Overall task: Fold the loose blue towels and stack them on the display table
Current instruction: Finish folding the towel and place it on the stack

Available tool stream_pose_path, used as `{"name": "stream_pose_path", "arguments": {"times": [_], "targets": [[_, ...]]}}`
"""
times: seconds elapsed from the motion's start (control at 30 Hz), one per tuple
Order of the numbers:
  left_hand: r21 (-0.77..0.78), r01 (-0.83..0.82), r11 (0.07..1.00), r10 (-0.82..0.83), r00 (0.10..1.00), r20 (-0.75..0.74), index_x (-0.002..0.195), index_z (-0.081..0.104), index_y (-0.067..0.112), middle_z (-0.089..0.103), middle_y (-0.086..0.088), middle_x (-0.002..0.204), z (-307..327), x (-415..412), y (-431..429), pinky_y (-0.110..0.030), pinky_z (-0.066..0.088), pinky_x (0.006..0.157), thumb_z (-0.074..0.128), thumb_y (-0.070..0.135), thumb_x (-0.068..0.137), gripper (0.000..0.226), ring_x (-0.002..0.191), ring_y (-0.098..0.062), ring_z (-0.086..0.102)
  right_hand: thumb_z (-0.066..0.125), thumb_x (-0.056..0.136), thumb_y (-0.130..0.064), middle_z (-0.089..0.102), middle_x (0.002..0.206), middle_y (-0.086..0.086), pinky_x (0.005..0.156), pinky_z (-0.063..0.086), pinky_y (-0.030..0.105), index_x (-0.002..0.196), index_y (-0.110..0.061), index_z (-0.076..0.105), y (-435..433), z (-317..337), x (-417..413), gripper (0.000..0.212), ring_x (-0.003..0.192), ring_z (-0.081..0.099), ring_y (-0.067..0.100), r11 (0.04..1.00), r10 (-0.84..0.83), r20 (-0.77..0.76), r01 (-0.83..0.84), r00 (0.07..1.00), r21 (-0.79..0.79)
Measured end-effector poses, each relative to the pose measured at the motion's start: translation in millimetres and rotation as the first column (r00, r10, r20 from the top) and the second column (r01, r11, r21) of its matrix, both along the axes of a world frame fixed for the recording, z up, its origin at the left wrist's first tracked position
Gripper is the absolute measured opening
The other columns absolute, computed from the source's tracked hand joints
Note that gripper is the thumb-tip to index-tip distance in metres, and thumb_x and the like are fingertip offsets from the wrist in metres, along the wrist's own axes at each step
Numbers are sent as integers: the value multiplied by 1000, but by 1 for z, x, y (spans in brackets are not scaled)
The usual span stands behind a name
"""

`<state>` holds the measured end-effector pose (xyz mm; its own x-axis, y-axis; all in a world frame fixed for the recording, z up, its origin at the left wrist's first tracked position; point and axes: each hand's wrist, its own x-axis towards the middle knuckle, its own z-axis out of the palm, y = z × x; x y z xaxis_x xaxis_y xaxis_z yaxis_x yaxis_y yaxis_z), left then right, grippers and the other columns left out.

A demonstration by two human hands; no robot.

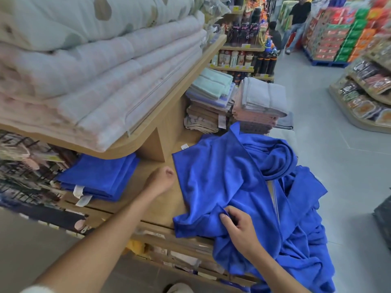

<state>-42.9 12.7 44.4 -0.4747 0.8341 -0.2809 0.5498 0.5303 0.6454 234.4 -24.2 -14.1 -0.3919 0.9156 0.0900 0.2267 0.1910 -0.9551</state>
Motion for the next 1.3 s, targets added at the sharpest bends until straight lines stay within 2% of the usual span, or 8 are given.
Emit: {"name": "stream_pose_path", "arguments": {"times": [0.13,0.37,0.57,0.73,0.9,1.03,1.13,1.3], "targets": [[24,-63,998,65,994,-85,91,63,9,65,-17,105,-8,-12,47,-41,50,94,57,19,99,14,104,-30,64,57,93,-30,39,62,-9,58,28,31,66,-21,47,-1,-1,0,30,62,35,4,1000,8,22,-8,1000,9],[-73,-45,996,21,951,-307,130,53,1,61,-21,133,-27,-9,87,-42,49,98,60,37,98,49,121,-40,59,56,93,-27,35,61,-9,56,26,31,65,-22,39,1,-6,1,33,60,33,4,999,-1,69,-2,998,48],[80,-31,996,41,991,-129,91,67,12,72,-12,104,-28,-3,90,-34,49,83,66,19,90,7,101,-31,66,59,96,-32,56,66,-9,58,38,29,76,-28,60,2,-7,4,20,62,48,5,999,-6,38,4,999,49],[413,-147,899,59,974,219,78,52,21,61,4,76,-11,24,70,-31,42,66,72,13,87,24,68,-14,55,60,98,-43,67,79,-5,66,49,40,94,-31,69,1,-1,3,16,72,61,19,999,-22,-7,23,1000,44],[432,-235,871,-171,679,714,112,67,17,77,-3,105,21,51,30,-31,59,76,61,-3,94,28,94,-19,72,61,99,-32,59,78,-1,69,43,31,87,-26,67,1,23,4,15,74,52,9,999,36,-126,-36,991,-2],[405,-173,898,-235,589,773,107,76,12,73,-19,112,46,68,1,-40,50,83,61,6,97,19,97,-30,65,61,97,-38,55,78,6,67,39,37,89,-20,66,15,81,0,20,73,48,14,989,142,-185,-131,973,70],[468,-81,880,-305,660,686,109,74,6,69,-26,107,62,78,-13,-48,41,83,61,9,99,17,94,-33,57,66,93,-36,57,79,-11,67,40,20,89,-28,71,30,119,-4,11,68,50,3,975,109,-121,-82,987,209],[530,102,842,-443,692,570,107,77,19,77,-10,101,96,92,-34,-26,56,68,55,5,101,27,87,-18,71,78,89,-23,66,77,-16,60,41,15,82,-37,69,51,151,-9,17,61,52,4,954,-28,-49,42,998,298]]}}
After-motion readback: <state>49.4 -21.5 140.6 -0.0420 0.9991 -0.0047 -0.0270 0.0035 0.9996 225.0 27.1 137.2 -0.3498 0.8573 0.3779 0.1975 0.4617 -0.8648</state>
